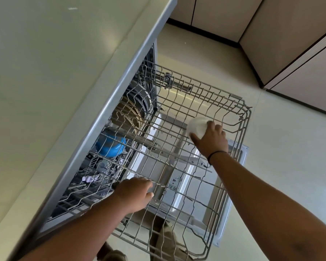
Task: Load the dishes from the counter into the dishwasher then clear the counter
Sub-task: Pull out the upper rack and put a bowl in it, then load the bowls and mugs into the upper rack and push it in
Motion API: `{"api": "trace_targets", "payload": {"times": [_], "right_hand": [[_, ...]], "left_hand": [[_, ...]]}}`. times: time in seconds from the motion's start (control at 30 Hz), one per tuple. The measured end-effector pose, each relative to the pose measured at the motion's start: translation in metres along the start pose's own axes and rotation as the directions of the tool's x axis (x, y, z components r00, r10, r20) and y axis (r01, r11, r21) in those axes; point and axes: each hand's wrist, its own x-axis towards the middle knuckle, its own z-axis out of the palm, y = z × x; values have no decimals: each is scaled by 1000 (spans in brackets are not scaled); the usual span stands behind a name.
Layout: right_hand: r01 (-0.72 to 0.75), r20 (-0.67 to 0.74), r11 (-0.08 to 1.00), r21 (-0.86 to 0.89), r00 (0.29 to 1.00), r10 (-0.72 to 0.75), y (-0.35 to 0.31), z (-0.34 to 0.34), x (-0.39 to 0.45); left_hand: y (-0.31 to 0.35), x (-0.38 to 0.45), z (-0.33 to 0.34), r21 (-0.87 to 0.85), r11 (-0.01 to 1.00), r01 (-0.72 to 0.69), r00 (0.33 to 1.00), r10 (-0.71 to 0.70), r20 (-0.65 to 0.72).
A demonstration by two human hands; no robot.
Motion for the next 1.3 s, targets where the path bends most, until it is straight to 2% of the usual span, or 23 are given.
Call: {"api": "trace_targets", "payload": {"times": [0.27, 0.37, 0.43, 0.6, 0.77, 0.9, 1.03, 1.13, 1.23, 1.3], "right_hand": [[101, 51, 986, -135, 994, -95, 11, -5, -99], [147, 2, 979, -138, 989, -148, -3, -22, -133], [174, -53, 977, -123, 982, -181, -19, -41, -154], [331, -230, 940, -87, 911, -342, -88, -95, -228], [542, -318, 837, -77, 782, -536, -194, -111, -319], [732, -271, 677, -82, 637, -722, -285, -85, -384], [850, -267, 518, -97, 479, -836, -363, -52, -440], [906, -241, 400, -136, 362, -901, -410, -31, -475], [949, -169, 266, -168, 238, -956, -448, -11, -497], [965, -90, 205, -166, 192, -977, -470, 3, -504]], "left_hand": [[25, -38, -25, 22, 996, -82, 984, 84, -159], [34, -70, -42, 5, 992, -129, 957, 126, -260], [37, -97, -54, 7, 984, -177, 921, 168, -351], [17, -207, -76, 16, 976, -218, 751, 178, -635], [-46, -339, -73, -29, 998, -54, 588, 9, -808], [-107, -438, -40, -158, 979, 132, 438, -200, -876], [-157, -512, 1, -324, 909, 260, 357, -403, -843], [-184, -550, 30, -443, 846, 296, 290, -521, -803], [-205, -574, 53, -544, 774, 324, 231, -622, -748], [-219, -583, 66, -592, 730, 342, 200, -672, -714]]}}
